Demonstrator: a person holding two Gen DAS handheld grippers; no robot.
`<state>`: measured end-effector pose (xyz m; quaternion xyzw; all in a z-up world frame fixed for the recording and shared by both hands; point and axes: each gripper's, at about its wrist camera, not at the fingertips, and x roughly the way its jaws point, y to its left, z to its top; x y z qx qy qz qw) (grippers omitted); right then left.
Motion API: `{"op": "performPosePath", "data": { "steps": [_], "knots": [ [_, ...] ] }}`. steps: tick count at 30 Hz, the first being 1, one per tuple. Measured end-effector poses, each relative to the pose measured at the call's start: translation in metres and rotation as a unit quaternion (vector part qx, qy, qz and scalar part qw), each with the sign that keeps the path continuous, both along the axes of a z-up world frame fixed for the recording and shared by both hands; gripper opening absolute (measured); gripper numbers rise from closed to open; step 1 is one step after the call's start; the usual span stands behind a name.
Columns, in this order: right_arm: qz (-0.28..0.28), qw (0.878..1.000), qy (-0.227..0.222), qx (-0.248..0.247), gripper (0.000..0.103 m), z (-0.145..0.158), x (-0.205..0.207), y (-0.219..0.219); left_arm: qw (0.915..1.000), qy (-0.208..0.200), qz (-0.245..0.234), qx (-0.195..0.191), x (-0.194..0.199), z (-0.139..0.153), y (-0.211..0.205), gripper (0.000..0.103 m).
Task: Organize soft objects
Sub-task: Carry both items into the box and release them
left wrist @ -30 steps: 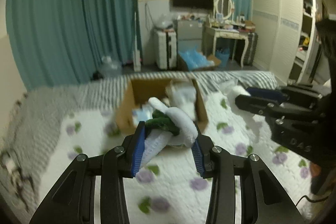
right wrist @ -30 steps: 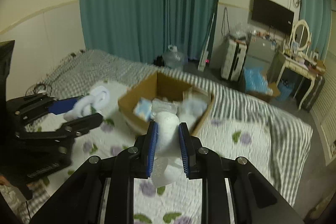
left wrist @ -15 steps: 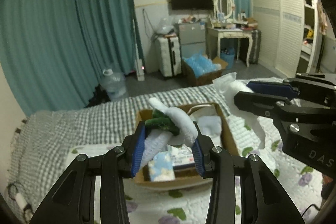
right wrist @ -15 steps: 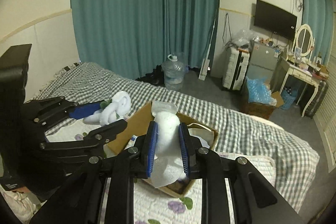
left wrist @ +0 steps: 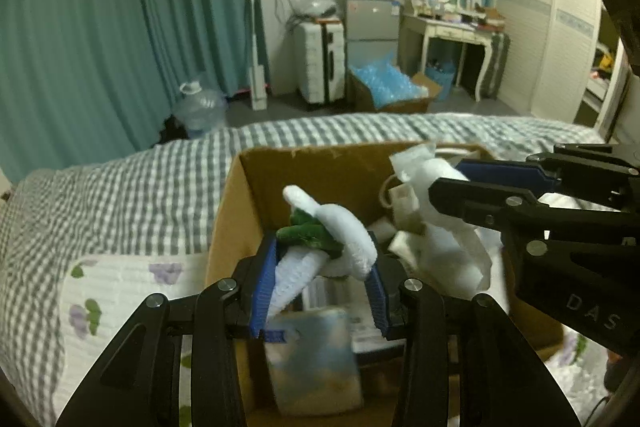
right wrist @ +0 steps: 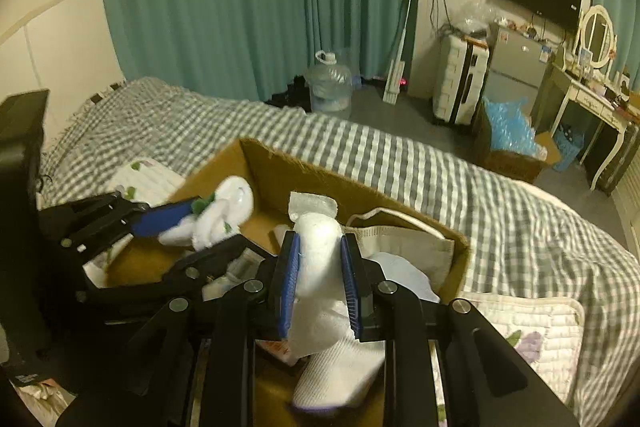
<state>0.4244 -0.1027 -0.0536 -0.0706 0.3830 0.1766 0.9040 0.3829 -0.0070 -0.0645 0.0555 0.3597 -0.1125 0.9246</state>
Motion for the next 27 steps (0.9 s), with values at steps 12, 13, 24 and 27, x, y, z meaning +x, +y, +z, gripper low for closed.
{"op": "performPosePath", "data": {
  "steps": [12,13,24,27],
  "knots": [
    [-0.020,1.000,0.000,0.001,0.044,-0.001,-0.001,-0.004,0.9991,-0.036,0.009,0.019,-0.007,0.009,0.005,0.053],
    [-0.025,1.000,-0.004,0.001,0.046,0.007,-0.004,-0.006,0.9989,-0.040,0.012,0.024,-0.011,0.018,0.005,0.053],
    [-0.056,0.990,-0.128,0.003,0.064,0.153,-0.103,-0.017,0.9904,-0.134,0.033,0.009,-0.093,0.144,0.026,0.073],
    [-0.065,0.984,-0.166,0.006,0.076,0.196,-0.146,-0.023,0.9784,-0.203,0.040,0.008,-0.139,0.191,0.030,0.083]
  ]
}}
